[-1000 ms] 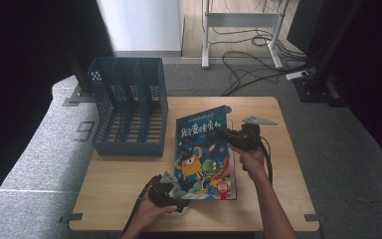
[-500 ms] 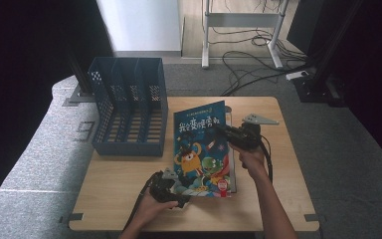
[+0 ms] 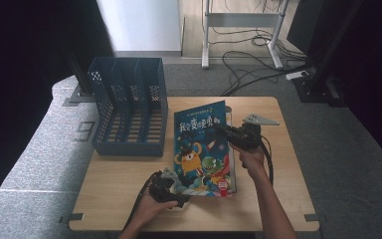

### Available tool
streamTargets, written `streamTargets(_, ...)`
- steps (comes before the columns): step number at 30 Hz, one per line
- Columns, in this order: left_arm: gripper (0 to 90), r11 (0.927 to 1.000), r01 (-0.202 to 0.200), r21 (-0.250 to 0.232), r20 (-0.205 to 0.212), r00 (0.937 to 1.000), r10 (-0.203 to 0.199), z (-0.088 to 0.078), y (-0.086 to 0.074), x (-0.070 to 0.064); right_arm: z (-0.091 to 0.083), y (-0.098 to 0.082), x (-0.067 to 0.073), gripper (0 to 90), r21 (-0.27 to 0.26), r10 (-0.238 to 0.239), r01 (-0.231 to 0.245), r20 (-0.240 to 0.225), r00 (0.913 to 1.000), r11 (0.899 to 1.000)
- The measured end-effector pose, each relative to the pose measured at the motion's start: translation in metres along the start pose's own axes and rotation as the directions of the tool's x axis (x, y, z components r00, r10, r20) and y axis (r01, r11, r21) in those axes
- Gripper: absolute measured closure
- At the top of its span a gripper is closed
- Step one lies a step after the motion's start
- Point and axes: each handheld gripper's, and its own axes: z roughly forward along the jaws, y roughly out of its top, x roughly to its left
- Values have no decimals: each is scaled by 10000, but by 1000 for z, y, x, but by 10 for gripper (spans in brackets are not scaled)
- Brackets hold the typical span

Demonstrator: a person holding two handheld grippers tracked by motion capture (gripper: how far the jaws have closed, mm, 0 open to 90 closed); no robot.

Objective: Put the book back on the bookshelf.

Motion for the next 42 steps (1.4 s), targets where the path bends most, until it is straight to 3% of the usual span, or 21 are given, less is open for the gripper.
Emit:
streamTargets(6, 0, 10000, 58, -59, -11, 10000, -58, 1, 0, 0, -1, 1, 2, 763, -120, -183, 182, -142, 9997, 9998)
streamTargets(14, 0, 9999, 149, -29, -239, 9996, -150, 4, 9, 10, -3, 4, 4, 771, -689, -474, 458, -222, 9986, 9966)
streamTargets(27, 12, 9995, 310, -97, -142, 9994, -311, 2, 7, 11, -5, 4, 7, 771, -800, -679, 656, -260, 9974, 9946)
streamTargets(29, 47, 9937, 1040, -409, 156, 9945, -1035, -1, 8, 19, -7, 4, 7, 771, -803, -723, 695, -325, 9969, 9943)
streamTargets(31, 67, 9821, 1767, -657, 326, 9841, -1748, -5, 8, 32, -8, 4, 8, 771, -802, -909, 873, -423, 9950, 9929)
streamTargets(32, 67, 9769, 2008, -724, 332, 9795, -1989, -7, 8, 38, -8, 4, 8, 771, -802, -909, 873, -423, 9950, 9929)
streamTargets(33, 95, 9758, 2039, -787, 126, 9790, -2035, -10, 7, 43, -8, 5, 9, 770, -791, -1004, 963, -487, 9938, 9922)
streamTargets(36, 110, 9802, 1837, -735, -64, 9828, -1847, -10, 6, 41, -7, 4, 8, 771, -768, -891, 854, -460, 9950, 9934)
streamTargets(42, 98, 9940, 984, -479, 21, 9951, -984, -6, 6, 22, -4, 3, 8, 771, -832, -771, 741, -335, 9965, 9938)
